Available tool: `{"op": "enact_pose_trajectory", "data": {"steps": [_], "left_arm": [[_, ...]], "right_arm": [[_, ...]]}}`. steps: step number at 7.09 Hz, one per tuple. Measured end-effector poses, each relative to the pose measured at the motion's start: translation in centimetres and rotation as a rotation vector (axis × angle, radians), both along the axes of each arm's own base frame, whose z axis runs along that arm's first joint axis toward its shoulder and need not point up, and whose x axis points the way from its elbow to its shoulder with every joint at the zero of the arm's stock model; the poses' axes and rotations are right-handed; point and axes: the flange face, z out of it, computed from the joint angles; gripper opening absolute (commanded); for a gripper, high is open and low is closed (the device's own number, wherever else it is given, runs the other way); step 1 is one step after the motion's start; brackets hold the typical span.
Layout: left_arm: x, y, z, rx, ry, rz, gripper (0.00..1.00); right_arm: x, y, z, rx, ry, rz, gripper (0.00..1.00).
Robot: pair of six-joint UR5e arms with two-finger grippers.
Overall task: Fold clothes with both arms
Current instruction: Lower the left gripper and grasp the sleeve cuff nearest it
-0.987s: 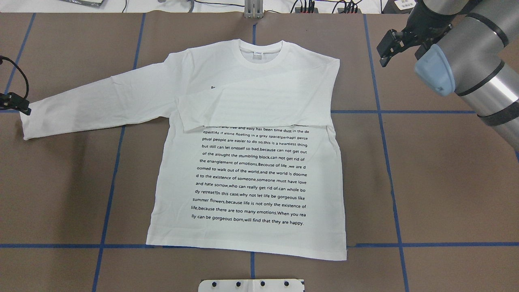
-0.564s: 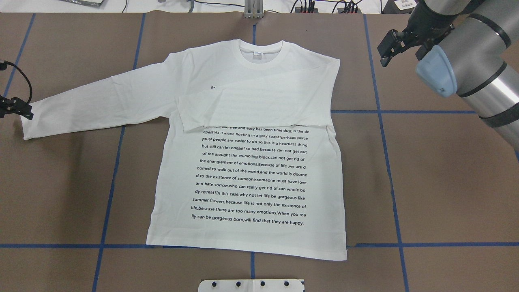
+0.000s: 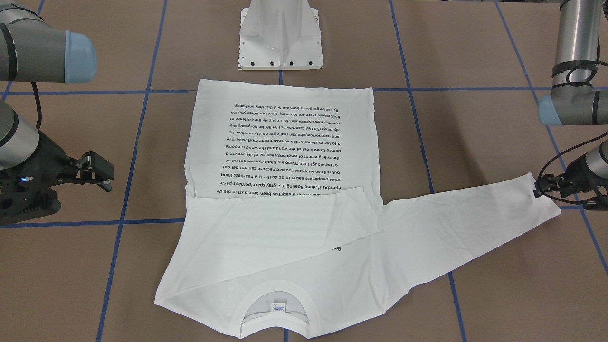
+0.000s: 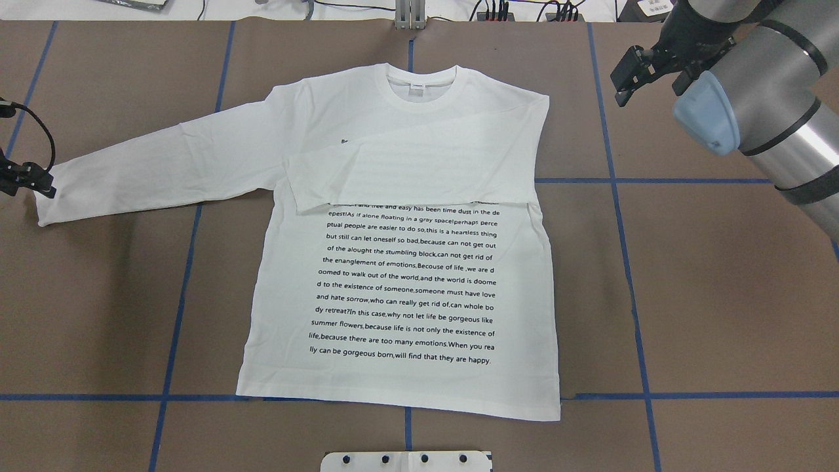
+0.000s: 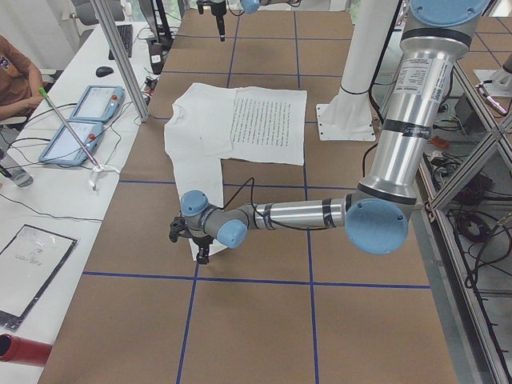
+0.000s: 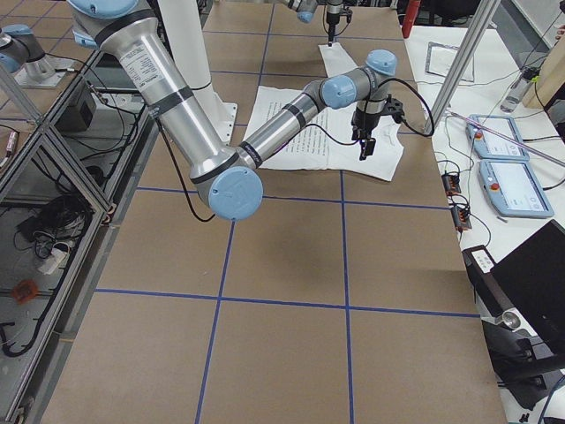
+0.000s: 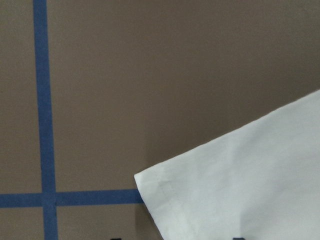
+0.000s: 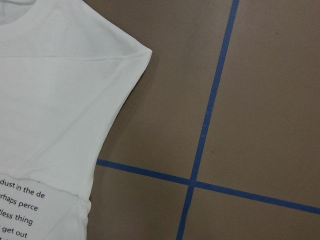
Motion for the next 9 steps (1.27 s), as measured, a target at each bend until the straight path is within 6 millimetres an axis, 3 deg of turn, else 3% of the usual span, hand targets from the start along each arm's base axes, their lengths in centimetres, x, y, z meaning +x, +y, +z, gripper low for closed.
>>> {"op": "enact_pose_trajectory", "data": {"steps": [5,7,9], "left_arm": [[0.18,0.2,0.25,-0.007,0.005,0.008,0.76],[0.18,0.22,0.36,-0.008,0.005,0.009,0.56],[0.19,0.21,0.41,-0.009,0.004,0.009,0.51]], "right_arm": [[0.61,0.08,-0.05,0.006,0.002,0.008,1.0],[0.94,0.06,0.16,0.004,0.003,0.012,1.0],[1.06,0.04,0.21,0.003,0.004,0.015,1.0]]}}
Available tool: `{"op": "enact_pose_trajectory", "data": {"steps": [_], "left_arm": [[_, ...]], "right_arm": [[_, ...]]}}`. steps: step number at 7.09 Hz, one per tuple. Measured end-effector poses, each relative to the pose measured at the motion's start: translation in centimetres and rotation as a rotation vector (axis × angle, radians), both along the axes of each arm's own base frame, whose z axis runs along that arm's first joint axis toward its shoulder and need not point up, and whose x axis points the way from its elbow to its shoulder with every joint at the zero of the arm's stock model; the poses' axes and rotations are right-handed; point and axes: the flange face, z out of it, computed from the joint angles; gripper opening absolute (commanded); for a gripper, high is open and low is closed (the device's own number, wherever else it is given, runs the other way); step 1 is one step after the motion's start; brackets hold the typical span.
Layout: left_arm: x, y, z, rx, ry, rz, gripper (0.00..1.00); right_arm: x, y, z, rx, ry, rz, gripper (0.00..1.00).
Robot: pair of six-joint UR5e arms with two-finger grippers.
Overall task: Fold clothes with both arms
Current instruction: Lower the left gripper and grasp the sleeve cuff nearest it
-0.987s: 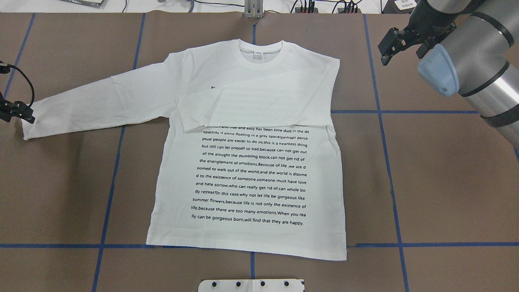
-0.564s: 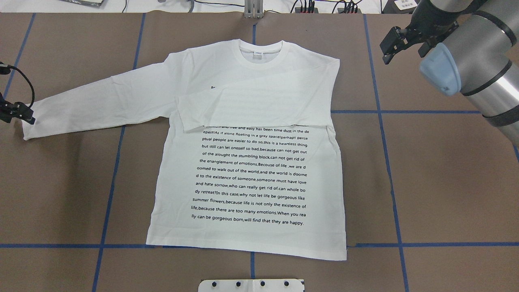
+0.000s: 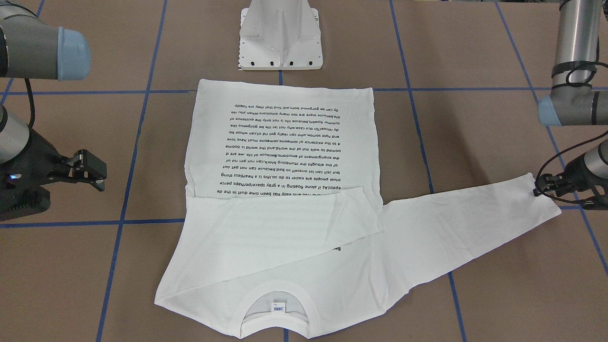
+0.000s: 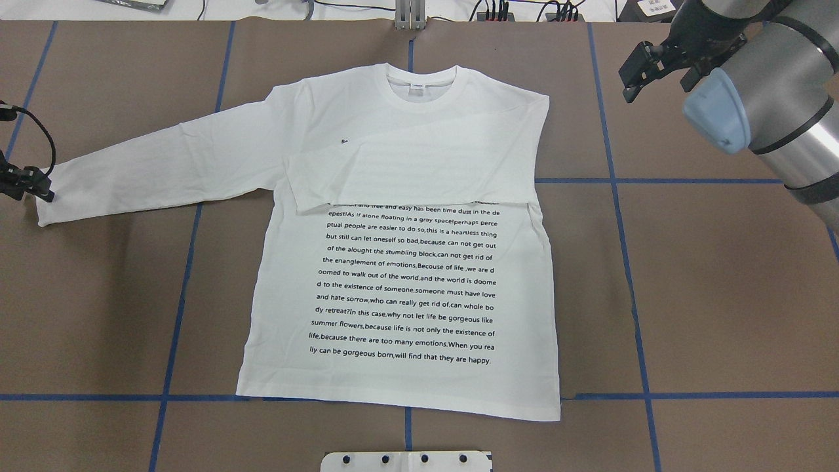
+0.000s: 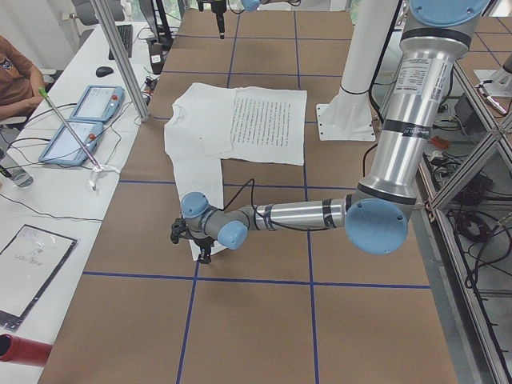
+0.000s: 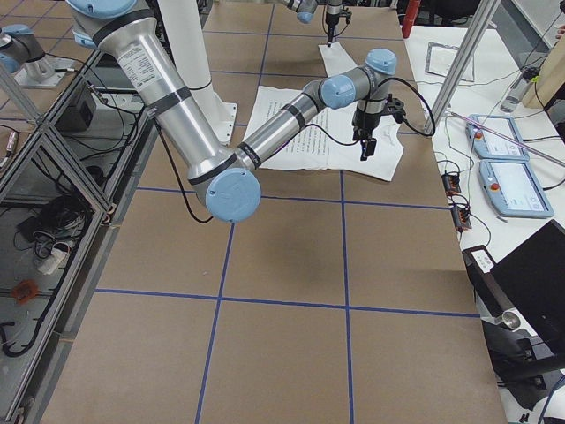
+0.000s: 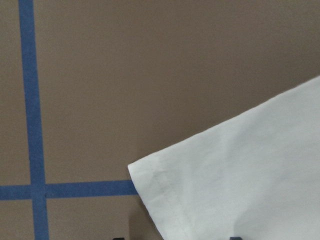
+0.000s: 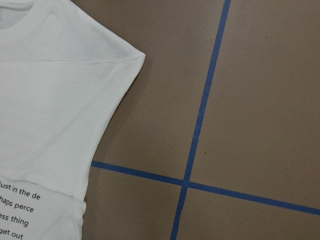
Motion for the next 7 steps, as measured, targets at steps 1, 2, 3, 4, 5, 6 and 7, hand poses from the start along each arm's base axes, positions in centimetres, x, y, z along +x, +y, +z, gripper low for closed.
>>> {"op": "enact_pose_trajectory", "data": {"steps": [1,2,3,4,5,6,7], "left_arm": [[0.0,0.0,0.0,0.0,0.0,0.0,0.51],[0.1,0.0,0.0,0.002,0.001,0.002,0.53],[0.3,0.0,-0.1,0.005,0.003,0.004,0.53],[0.4,0.1,0.0,0.006,0.003,0.007,0.52],[0.5,0.1,0.0,0.006,0.003,0.007,0.43],[0.5,0.1,0.0,0.006,0.003,0.008,0.25],[0.5,0.1,0.0,0.006,0.003,0.007,0.11]], "right_arm": [[0.1,-0.1,0.1,-0.001,0.001,0.002,1.0],[0.3,-0.2,0.1,-0.001,0.001,0.004,1.0],[0.5,-0.2,0.1,0.0,0.001,0.006,1.0],[0.7,-0.3,0.1,0.0,0.001,0.009,1.0],[0.9,-0.4,0.1,0.001,0.001,0.012,1.0],[1.1,-0.4,0.0,0.003,0.001,0.015,1.0],[1.2,-0.5,0.0,0.003,0.001,0.016,1.0]]}}
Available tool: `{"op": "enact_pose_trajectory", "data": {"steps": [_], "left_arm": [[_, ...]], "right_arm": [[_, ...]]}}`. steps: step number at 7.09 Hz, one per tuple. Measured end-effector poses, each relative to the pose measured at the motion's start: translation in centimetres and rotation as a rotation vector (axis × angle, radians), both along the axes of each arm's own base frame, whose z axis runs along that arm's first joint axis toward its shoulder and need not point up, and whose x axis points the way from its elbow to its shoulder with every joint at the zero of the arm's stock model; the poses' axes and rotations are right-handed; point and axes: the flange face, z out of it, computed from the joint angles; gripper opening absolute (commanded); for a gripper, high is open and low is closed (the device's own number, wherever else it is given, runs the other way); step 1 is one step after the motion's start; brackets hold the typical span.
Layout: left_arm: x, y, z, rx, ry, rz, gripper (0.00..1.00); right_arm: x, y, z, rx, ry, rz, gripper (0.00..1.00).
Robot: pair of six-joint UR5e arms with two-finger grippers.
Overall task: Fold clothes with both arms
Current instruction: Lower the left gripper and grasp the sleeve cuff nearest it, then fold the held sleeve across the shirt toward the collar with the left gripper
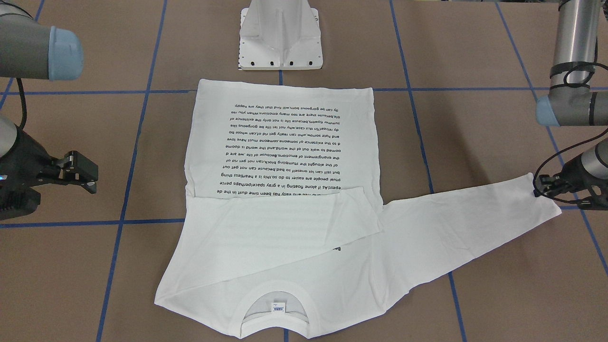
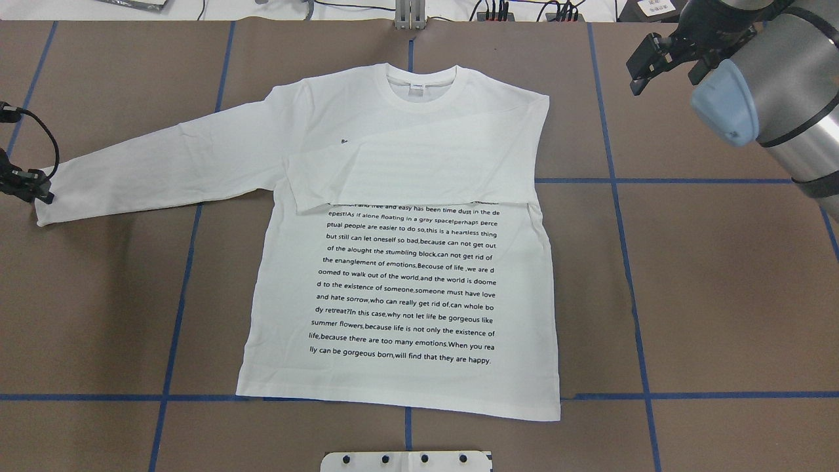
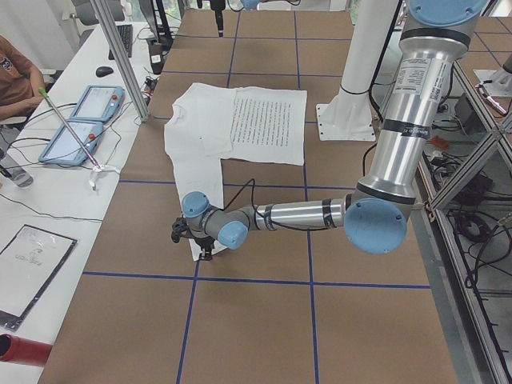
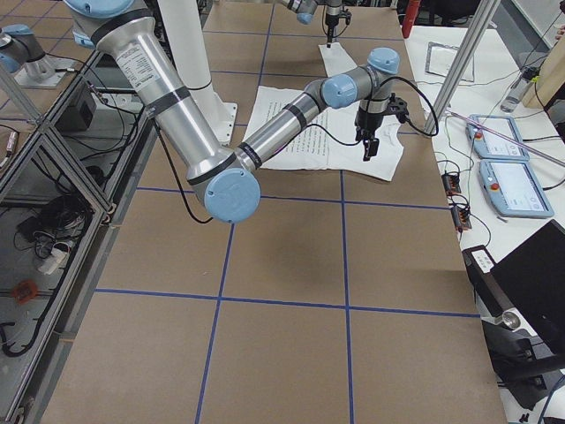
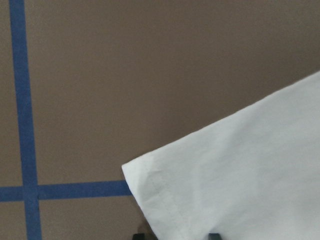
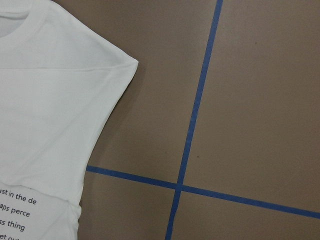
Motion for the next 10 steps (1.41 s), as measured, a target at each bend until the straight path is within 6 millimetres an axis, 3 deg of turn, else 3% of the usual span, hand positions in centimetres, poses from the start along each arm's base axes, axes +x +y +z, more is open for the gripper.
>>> {"op": "enact_pose_trajectory", "data": {"steps": [1,3,5,8,9,10], "left_arm": [[0.0,0.0,0.0,-0.001,0.0,0.0,0.0],[0.1,0.0,-0.2,-0.002,0.01,0.003,0.0],[0.5,0.0,-2.1,0.009,0.058,0.015,0.0],[0.8,-0.6,-8.4,0.09,0.105,0.016,0.0],[1.0,-1.2,-11.8,0.098,0.108,0.015,0.0],[1.5,-2.4,-16.5,0.091,0.103,0.013,0.0]], "right_arm": [[0.1,-0.1,0.1,-0.001,0.001,0.002,1.0],[0.3,-0.1,0.1,-0.001,0.0,0.004,1.0],[0.4,0.0,0.3,-0.002,0.001,0.003,1.0],[1.3,1.8,0.6,0.002,-0.009,0.007,1.0],[1.7,2.7,1.6,-0.006,-0.009,0.006,1.0],[2.2,3.8,3.1,-0.02,-0.003,0.004,1.0]]}}
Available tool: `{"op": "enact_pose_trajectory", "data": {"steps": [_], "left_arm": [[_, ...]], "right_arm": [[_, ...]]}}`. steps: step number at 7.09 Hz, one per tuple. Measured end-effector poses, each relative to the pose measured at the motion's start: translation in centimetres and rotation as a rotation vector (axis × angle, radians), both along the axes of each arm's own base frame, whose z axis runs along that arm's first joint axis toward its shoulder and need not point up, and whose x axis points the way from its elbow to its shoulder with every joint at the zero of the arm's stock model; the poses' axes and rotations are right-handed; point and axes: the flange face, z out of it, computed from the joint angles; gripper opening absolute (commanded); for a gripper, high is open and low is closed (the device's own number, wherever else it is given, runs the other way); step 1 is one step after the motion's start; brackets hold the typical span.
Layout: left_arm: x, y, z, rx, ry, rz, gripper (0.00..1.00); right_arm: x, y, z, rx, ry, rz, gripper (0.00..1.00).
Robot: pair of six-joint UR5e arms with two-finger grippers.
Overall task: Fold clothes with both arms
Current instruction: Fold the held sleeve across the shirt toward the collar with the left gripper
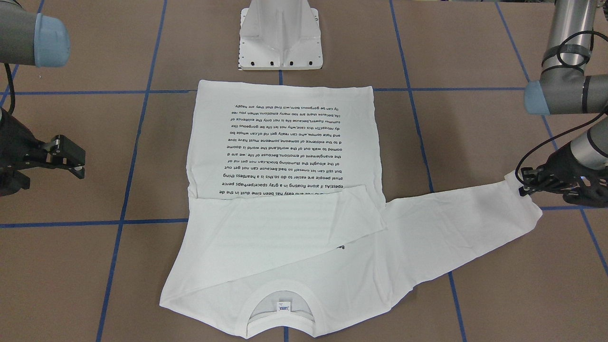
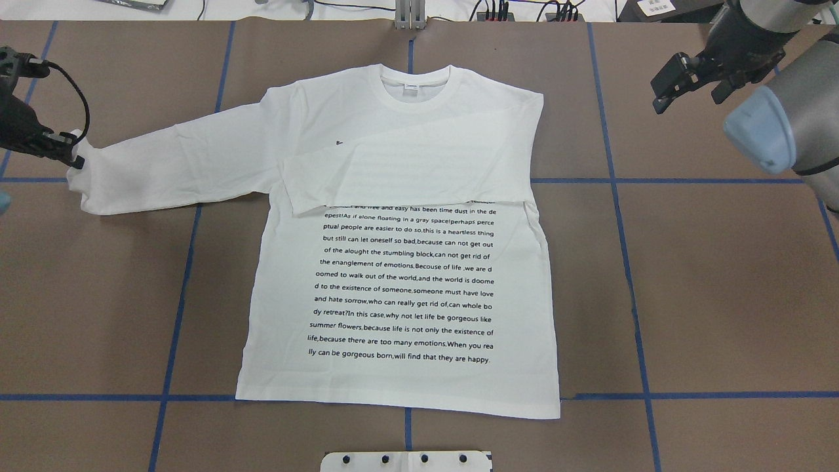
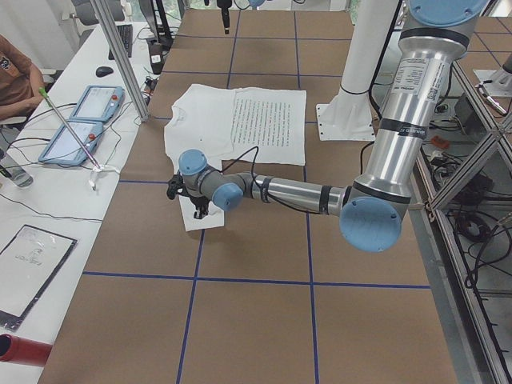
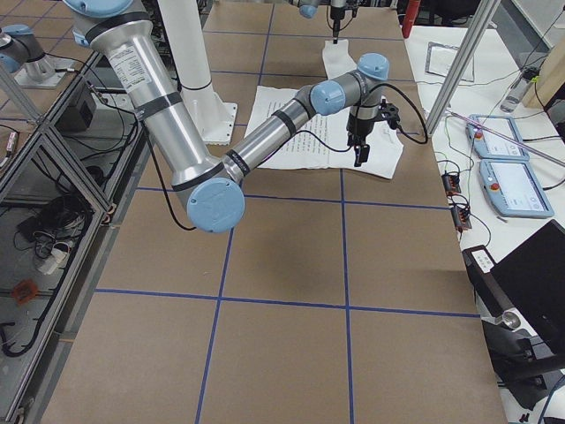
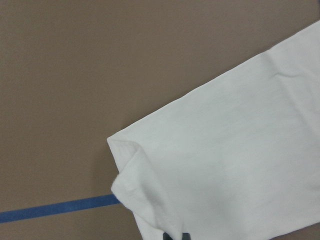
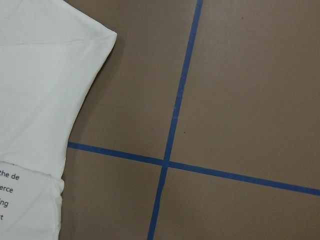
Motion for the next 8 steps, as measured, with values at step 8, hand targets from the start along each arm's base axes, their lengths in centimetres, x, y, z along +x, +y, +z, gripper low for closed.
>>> {"op": "enact_pose_trajectory", "data": {"steps": [8], "left_arm": [[17.1,-9.1,-48.2,-0.125,0.26,-0.135,0.0]], "right_arm": [[4.6,8.0,13.7,-0.022,0.02,0.012,1.0]]}}
